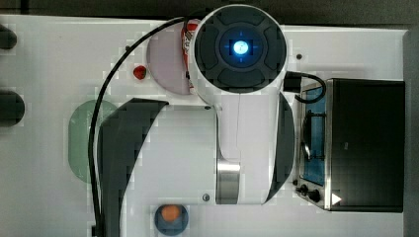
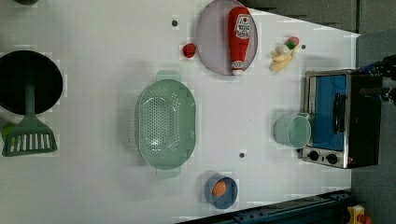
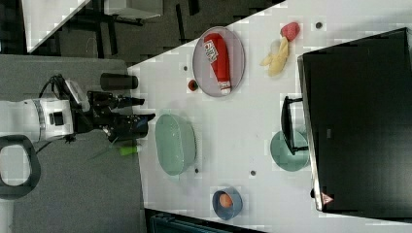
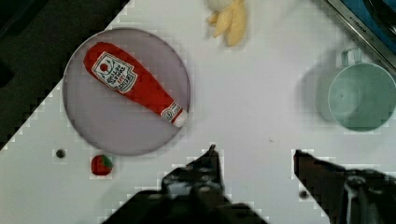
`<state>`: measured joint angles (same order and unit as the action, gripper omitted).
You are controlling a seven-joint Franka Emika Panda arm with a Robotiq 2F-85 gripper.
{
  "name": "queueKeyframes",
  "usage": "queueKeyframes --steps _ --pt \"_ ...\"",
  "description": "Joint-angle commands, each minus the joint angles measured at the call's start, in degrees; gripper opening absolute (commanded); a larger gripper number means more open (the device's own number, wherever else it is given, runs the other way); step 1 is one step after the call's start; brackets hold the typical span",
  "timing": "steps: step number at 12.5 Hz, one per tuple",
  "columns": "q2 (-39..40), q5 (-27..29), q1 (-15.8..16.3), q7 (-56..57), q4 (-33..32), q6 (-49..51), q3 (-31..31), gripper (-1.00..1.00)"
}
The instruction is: Drag strainer left to right.
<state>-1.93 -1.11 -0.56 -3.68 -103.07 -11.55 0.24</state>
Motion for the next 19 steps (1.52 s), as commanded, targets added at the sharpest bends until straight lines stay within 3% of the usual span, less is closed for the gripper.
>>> queueKeyframes --steps 1,3,6,9,15,19 --pt "-25.67 -0.35 -0.46 -5.05 -13.65 11.46 -2.45 0.59" --pt "-25.68 -0.24 -0.51 -5.24 -13.68 11.51 -2.58 1.00" --pt "-24.63 3.95 1.38 -5.25 -13.77 11.05 0.31 1.00" --pt "-21.30 5.68 3.17 -11.13 -13.91 9.18 7.45 1.00" --pt "-8.81 5.61 3.54 -42.67 -14.61 -5.10 25.63 1.00" --pt "3.45 3.80 3.63 -63.18 -15.38 -17.77 33.18 1.00"
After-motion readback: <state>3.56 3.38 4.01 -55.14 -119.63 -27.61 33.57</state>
